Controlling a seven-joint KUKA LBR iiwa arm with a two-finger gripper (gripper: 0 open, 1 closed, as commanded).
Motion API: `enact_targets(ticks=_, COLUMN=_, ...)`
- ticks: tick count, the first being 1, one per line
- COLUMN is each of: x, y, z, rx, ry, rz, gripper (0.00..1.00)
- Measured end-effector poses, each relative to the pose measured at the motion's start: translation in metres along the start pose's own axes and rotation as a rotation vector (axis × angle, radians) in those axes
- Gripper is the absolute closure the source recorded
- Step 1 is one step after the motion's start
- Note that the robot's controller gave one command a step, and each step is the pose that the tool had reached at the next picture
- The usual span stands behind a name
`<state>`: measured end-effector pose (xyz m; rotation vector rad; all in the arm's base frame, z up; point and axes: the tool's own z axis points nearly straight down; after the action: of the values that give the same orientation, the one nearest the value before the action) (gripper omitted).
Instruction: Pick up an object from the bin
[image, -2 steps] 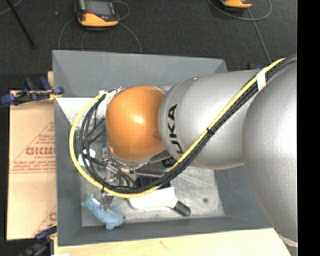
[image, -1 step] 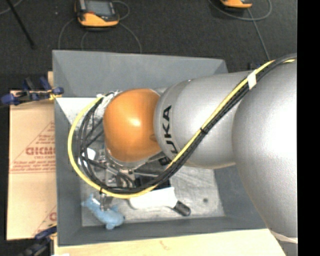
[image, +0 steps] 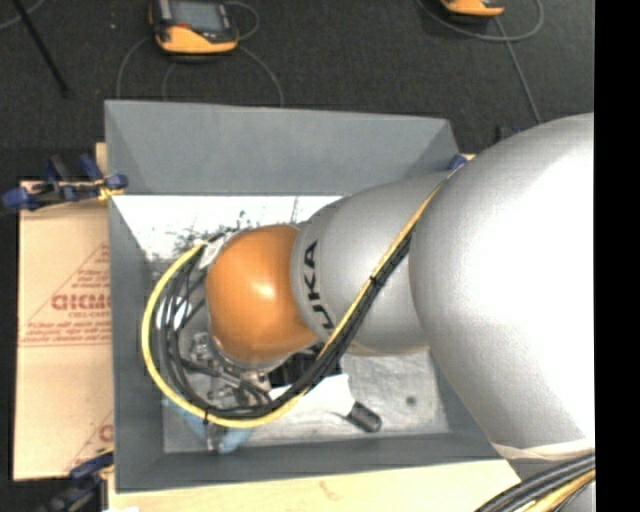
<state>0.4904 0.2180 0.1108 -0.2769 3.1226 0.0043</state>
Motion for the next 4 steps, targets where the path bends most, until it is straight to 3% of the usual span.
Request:
enact_targets(ticks=1, x=-0.008, y=0.000, z=0.034, rx=0.002, ry=0.005, rz=-0.132, gripper=0.00)
enact_targets(ticks=2, x=-0.008, y=-0.003, z=0.039, rx=-0.001, ry=-0.005, rz=-0.178, gripper=0.00)
enact_targets(ticks=3, x=0.004, y=0.002, z=0.037, rx=0.001, ry=-0.009, rz=-0.283, gripper=0.00)
enact_targets(ticks=4, x=-0.011, y=0.006, z=0.039, rx=0.001, ry=0.004, rz=-0.353, gripper=0.00)
